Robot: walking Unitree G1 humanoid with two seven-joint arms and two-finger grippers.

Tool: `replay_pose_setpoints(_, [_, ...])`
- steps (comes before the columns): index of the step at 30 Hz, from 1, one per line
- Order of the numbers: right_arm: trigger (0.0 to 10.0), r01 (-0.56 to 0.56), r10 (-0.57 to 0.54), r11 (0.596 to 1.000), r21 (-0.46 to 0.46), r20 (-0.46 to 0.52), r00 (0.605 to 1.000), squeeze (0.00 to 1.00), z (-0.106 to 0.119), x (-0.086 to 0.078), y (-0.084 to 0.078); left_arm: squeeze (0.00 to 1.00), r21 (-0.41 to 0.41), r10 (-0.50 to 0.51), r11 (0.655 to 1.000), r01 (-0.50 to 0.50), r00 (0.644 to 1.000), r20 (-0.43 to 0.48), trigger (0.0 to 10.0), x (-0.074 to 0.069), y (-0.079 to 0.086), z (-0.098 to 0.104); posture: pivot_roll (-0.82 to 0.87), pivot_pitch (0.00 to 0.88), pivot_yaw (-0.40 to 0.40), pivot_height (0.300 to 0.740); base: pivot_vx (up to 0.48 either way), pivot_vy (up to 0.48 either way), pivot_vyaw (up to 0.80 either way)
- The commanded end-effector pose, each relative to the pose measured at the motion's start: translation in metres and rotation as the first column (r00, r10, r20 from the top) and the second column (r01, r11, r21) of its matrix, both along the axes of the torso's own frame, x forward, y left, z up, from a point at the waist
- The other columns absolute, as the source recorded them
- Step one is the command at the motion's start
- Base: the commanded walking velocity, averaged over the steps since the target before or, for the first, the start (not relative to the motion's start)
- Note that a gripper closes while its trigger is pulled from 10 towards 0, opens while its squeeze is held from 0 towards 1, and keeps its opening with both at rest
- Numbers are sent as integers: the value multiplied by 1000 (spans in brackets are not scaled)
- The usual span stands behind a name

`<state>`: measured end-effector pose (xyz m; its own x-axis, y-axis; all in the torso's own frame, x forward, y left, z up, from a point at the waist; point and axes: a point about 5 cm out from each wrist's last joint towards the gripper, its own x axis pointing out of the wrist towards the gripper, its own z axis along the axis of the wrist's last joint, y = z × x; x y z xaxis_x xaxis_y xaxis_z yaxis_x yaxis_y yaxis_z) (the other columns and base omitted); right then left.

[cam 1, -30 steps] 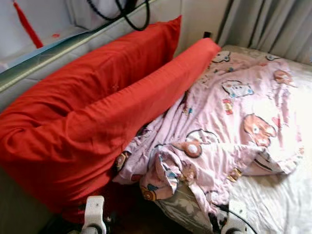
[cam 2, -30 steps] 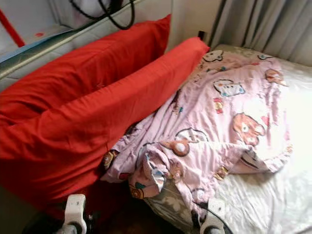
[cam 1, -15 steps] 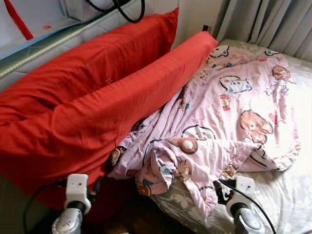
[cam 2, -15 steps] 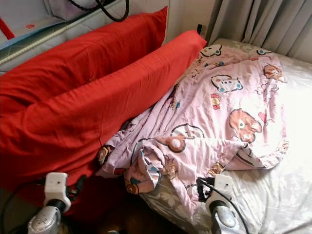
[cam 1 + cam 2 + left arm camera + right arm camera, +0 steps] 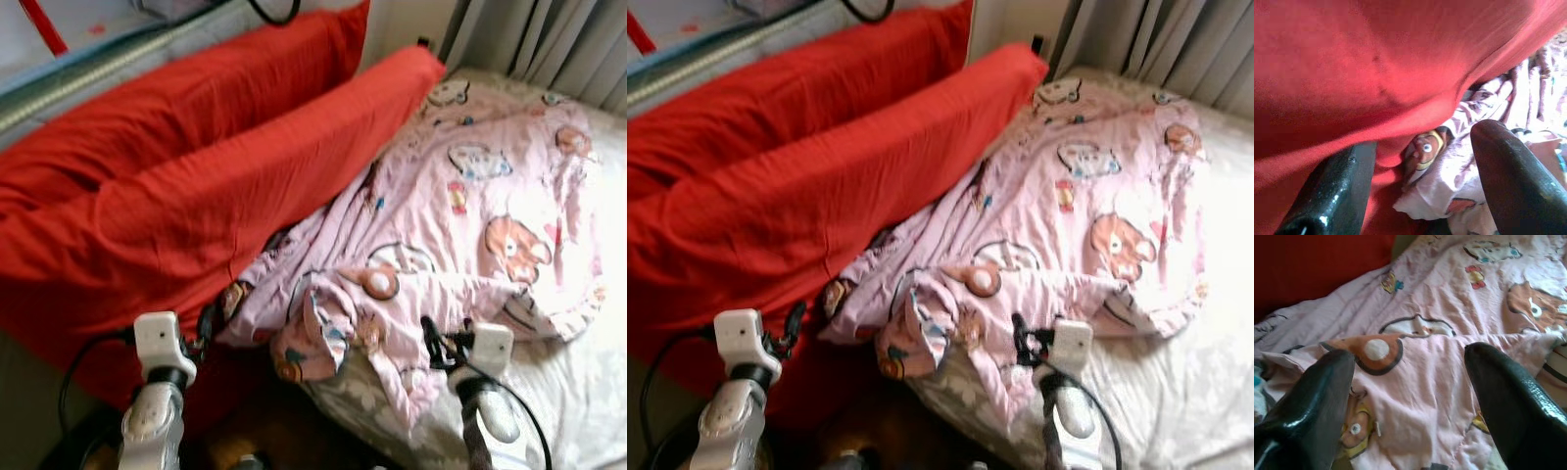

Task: Clean up the room

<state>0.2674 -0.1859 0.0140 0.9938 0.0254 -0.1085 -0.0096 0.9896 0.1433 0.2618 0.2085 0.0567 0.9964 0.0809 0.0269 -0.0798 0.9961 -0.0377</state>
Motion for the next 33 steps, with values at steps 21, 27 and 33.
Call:
replay_pose_setpoints(21, [10000,-19,18,1000,-18,-46,999,0,-4,-6,0,0,-21,-33,999,33,999,26,10000,2,-10,13,104,151,-69,698,0,0,0])
replay_pose_setpoints(27, [10000,-16,16,1000,2,-49,999,0,-4,-7,2,0,-26,-38,999,38,999,22,10000,2,-12,14,104,155,-70,698,0,0,0])
replay_pose_setpoints(33, [10000,-22,21,1000,-11,-78,997,0,-7,-6,4,0,-26,-40,999,40,999,27,10000,3,-12,16,109,171,-74,689,0,0,0])
